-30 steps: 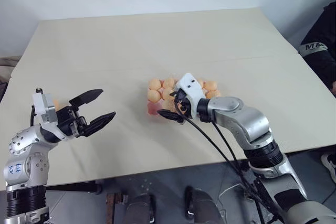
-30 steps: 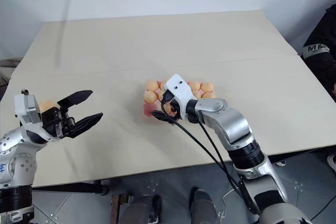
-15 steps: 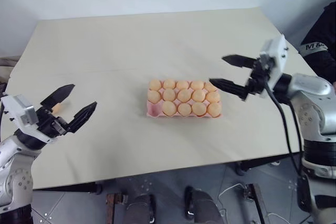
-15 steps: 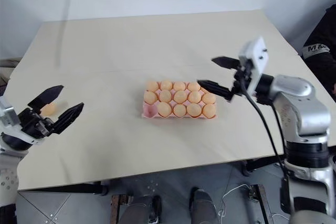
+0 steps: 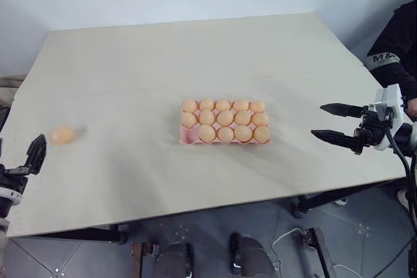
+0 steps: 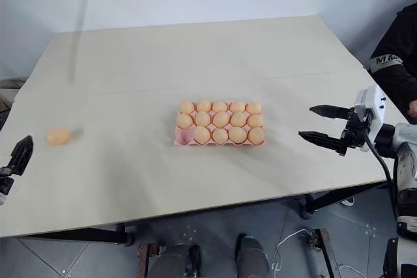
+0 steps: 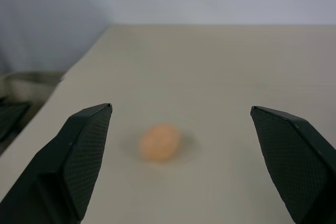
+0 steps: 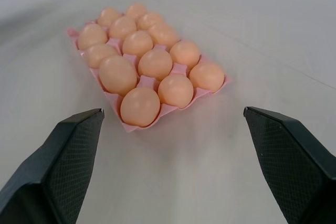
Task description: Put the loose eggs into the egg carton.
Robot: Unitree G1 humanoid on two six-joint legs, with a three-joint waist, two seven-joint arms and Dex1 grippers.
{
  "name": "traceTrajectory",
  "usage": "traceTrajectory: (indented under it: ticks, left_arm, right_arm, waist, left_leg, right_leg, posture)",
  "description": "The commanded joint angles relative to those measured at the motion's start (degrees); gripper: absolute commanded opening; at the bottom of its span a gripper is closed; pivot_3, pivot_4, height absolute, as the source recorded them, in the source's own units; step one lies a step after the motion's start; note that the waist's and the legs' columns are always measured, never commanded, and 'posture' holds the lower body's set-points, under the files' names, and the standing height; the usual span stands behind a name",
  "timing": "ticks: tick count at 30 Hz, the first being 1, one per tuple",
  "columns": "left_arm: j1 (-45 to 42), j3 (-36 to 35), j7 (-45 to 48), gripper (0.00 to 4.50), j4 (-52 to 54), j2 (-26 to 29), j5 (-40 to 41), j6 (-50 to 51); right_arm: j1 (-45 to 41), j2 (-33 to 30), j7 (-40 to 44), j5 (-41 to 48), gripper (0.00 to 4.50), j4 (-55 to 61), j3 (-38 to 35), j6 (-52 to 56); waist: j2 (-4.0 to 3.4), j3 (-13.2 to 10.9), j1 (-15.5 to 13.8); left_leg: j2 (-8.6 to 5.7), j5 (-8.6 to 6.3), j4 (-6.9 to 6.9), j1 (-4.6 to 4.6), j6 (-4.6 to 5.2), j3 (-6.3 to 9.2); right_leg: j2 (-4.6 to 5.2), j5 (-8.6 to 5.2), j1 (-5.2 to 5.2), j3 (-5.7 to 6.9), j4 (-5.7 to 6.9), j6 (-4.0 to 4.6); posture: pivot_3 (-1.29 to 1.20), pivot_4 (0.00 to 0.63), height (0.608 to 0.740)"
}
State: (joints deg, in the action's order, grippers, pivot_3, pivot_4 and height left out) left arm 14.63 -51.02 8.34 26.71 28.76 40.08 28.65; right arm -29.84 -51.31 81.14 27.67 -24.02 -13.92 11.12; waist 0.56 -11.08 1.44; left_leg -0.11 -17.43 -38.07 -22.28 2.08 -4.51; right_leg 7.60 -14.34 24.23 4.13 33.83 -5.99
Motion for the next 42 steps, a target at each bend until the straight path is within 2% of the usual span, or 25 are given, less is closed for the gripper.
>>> traceTrajectory:
  ticks: [1,8,12,18,24,29,35,42]
  left_arm:
    - [0.2,-3.1,-4.4,4.50,-0.5,1.5,-1.6,2.5]
    - [-2.7,-1.8,-7.2,4.50,-2.4,2.7,-2.8,6.1]
    - [-6.4,3.4,-4.4,4.50,-6.5,4.5,-5.1,5.3]
    - [-15.0,9.7,-0.2,4.50,-18.7,7.9,-9.2,2.3]
    - [-26.9,16.4,5.4,4.50,-35.6,10.6,-14.7,-5.9]
    - [-34.5,20.4,8.2,4.50,-47.4,11.0,-18.0,-11.0]
    - [-40.6,22.6,8.8,4.50,-59.0,10.9,-20.7,-15.5]
    - [-42.9,24.1,8.6,4.50,-62.6,10.3,-21.3,-14.1]
  right_arm:
    - [-2.9,-1.6,1.8,-0.4,4.47,-1.6,-0.7,-2.2]
    - [-4.0,-0.9,0.8,-1.0,4.47,-1.5,-0.8,-2.1]
    - [-4.0,-0.5,0.2,-1.2,4.47,-0.8,-0.7,-1.9]
    - [-3.4,0.1,-0.9,-1.1,4.47,1.3,-0.4,-1.0]
    - [-1.9,-0.2,-2.0,-0.7,4.47,3.8,-1.0,0.3]
    - [-1.1,-0.7,-2.7,-0.6,4.47,5.6,-1.3,1.3]
    - [-1.1,-1.2,-3.3,-0.5,4.47,6.8,-1.6,2.4]
    - [-1.0,-1.2,-4.5,-0.8,4.47,8.0,-1.5,3.5]
  waist:
    - [0.00,0.0,0.0]
    - [0.00,0.0,-0.1]
    - [0.00,0.0,-0.6]
    - [0.00,0.0,-1.2]
    - [0.00,0.0,-1.3]
    - [0.00,0.0,-1.4]
    - [0.00,0.0,-1.3]
    - [0.01,0.0,-1.3]
  left_leg:
    - [0.00,0.00,0.00,0.01,0.00,0.00]
    - [0.04,-0.05,0.07,-0.13,-0.12,-0.02]
    - [0.05,-0.07,0.07,-0.13,-0.17,-0.09]
    - [0.08,-0.07,0.07,-0.11,-0.16,-0.19]
    - [0.14,0.01,0.07,-0.08,-0.42,-0.55]
    - [0.13,-0.14,0.05,-0.04,-0.31,-0.95]
    - [0.10,-0.28,0.00,0.04,0.11,-1.38]
    - [0.04,-0.40,-0.09,0.05,0.29,-1.57]
  right_leg:
    - [0.00,0.00,0.00,-0.02,0.00,0.01]
    - [0.01,-0.02,0.19,-0.06,-0.05,0.06]
    - [0.05,-0.02,0.20,0.09,-0.07,0.08]
    - [0.05,-0.02,0.28,0.11,0.00,0.08]
    - [0.06,0.00,0.36,0.45,0.04,0.04]
    - [0.25,0.13,0.36,0.94,0.10,-0.18]
    - [0.89,0.16,0.38,2.36,0.13,-0.20]
    - [0.97,0.22,0.37,3.18,0.13,-0.30]
  posture:
    - [0.00,0.150,0.740]
    - [0.00,0.150,0.740]
    - [0.00,0.150,0.740]
    - [0.00,0.150,0.740]
    - [0.00,0.150,0.740]
    - [0.00,0.150,0.740]
    - [0.00,0.150,0.740]
    - [0.00,0.150,0.740]
